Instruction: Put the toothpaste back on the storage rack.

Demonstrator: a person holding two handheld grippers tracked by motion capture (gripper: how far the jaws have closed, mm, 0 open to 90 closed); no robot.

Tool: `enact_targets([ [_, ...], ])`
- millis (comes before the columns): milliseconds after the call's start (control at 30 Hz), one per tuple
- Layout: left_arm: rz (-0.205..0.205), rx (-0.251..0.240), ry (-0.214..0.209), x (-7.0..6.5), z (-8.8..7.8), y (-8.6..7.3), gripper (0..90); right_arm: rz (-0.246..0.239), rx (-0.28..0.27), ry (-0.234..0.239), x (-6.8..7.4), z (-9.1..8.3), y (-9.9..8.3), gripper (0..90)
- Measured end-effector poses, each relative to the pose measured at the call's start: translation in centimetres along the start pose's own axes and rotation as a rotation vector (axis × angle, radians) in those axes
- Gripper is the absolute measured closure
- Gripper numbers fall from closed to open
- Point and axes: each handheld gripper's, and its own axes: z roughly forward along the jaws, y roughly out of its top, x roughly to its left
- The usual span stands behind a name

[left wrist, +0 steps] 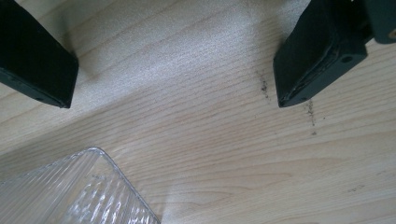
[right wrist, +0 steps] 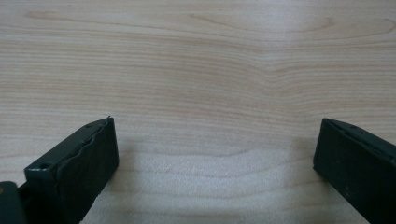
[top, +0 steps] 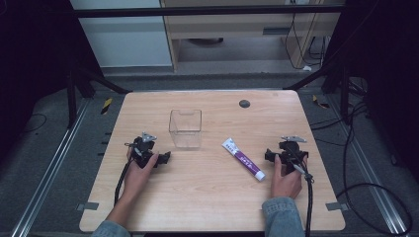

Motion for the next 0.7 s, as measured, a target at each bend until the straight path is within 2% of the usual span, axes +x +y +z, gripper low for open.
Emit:
enact_targets([
  [700, 0.001, 0.0, 0.0, 0.02, 0.0, 0.01, 0.0, 0.006, 0.001, -0.006, 0.31, -0.17, -0.14, 0.2],
])
